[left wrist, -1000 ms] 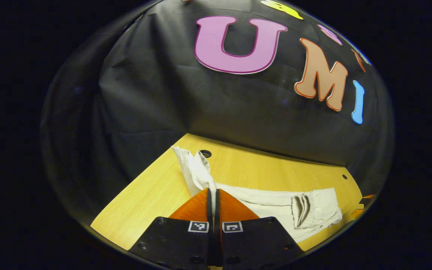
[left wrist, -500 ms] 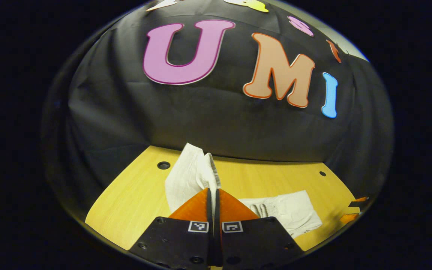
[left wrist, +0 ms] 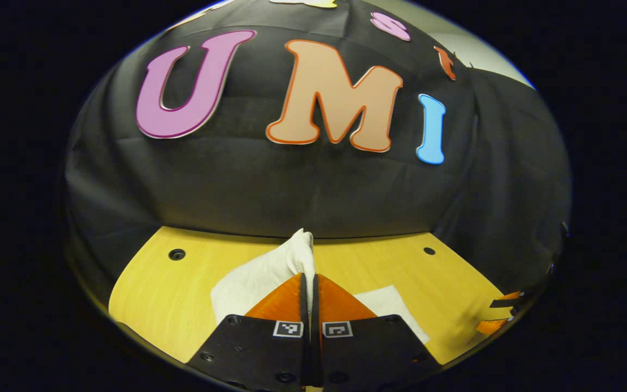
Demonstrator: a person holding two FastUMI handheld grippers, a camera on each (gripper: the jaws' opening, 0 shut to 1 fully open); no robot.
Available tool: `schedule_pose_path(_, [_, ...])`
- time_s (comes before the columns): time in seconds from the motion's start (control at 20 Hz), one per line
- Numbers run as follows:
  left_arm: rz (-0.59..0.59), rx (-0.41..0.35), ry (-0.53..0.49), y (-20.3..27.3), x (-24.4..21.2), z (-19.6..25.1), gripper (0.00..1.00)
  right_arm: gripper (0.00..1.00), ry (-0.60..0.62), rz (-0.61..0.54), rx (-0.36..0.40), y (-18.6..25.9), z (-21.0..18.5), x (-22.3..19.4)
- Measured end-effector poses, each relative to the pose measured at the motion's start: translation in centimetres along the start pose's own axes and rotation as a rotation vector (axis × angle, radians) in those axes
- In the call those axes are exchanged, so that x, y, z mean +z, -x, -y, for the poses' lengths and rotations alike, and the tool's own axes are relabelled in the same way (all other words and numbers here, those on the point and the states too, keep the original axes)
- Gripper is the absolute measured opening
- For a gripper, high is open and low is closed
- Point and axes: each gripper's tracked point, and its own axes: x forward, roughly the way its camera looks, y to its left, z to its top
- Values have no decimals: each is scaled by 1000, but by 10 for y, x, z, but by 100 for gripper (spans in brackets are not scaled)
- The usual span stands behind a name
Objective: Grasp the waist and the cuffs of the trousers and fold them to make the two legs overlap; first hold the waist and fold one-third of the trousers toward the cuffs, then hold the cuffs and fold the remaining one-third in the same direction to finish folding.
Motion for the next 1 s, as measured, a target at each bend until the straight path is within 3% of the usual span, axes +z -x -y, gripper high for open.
schedule_pose_path(0.3, [-57, -138, -15, -14, -26, 78, 0, 99, -22, 3, -23, 6, 15, -4])
schedule_pose_path(0.55, [-139, -223, -60, -13, -86, 123, 0, 99, -33, 9, -27, 8, 21, -4])
schedule_pose_path(0.85, [-270, -247, -100, -4, -168, 143, 0, 98, -28, 16, 0, 11, 20, -3])
schedule_pose_path(0.95, [-278, -255, -113, -3, -181, 147, 9, 98, -21, 21, 18, 11, 15, -1])
schedule_pose_path(1.0, [-252, -248, -126, 2, -176, 145, 39, 98, -15, 27, 23, 9, 14, 1])
